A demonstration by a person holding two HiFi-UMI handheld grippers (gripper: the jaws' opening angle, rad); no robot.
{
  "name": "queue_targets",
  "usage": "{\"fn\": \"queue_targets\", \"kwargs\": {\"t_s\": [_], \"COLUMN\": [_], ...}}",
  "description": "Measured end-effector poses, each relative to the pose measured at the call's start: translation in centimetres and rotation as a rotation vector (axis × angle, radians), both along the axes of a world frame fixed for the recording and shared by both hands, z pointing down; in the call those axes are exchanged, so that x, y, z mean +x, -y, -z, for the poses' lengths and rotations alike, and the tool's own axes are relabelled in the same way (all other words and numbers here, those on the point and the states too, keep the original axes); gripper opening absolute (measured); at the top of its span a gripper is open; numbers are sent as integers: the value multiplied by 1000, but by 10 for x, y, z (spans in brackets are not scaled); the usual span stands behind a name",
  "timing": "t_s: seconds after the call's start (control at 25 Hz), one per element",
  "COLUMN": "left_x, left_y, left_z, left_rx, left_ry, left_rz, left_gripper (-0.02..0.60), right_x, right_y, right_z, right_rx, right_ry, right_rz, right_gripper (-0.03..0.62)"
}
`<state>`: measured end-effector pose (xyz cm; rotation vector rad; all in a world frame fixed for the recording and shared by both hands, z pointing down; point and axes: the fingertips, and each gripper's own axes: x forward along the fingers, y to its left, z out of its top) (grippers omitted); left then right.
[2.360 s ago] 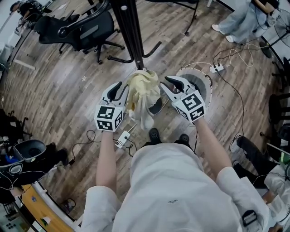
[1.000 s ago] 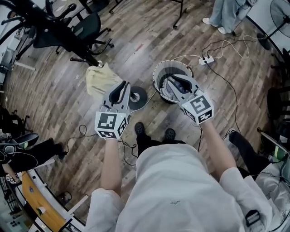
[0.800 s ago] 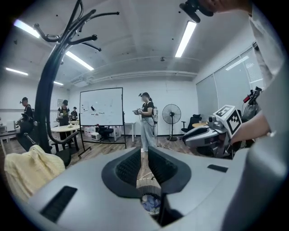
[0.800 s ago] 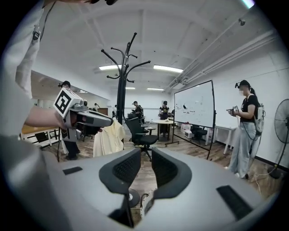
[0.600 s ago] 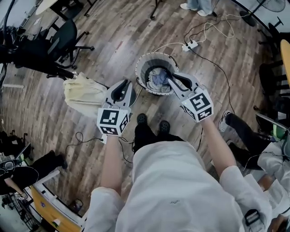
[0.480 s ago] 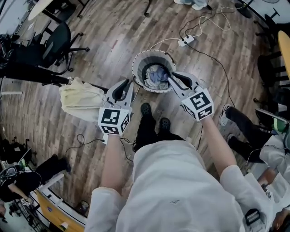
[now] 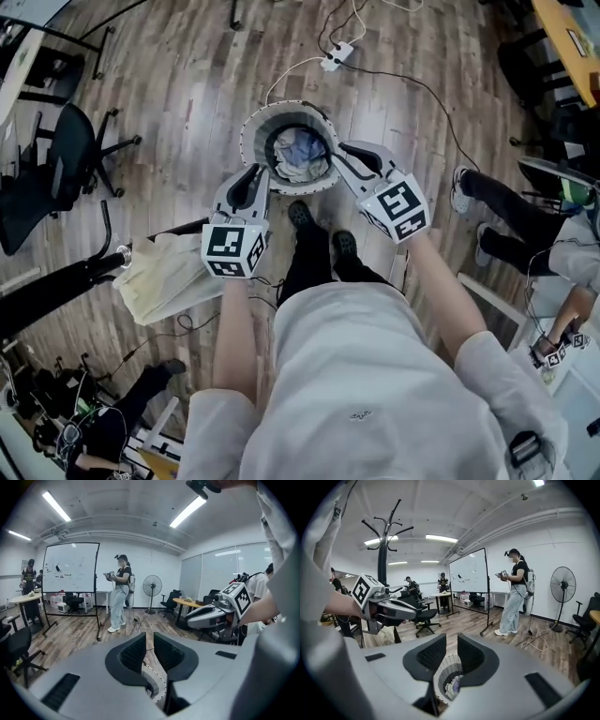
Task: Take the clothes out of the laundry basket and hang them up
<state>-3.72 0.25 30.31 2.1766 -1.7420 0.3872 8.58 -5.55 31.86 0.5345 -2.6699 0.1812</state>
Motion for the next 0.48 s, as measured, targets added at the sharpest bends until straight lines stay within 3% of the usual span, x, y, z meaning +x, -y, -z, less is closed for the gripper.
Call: {"fn": "queue_targets", "kwargs": {"t_s": [0.48], "left_x": [-13], "left_y": [58], "left_z": [-69], "left_rx": [-129], "left_ry": [-42], "left_rz": [-165], "left_gripper": [61], "right_x": [-21], "right_y": [26], "right_z": [-59], "right_rx": [-101], "right_ry": [-88], "right_rz": [-134], "right_gripper": [83]}}
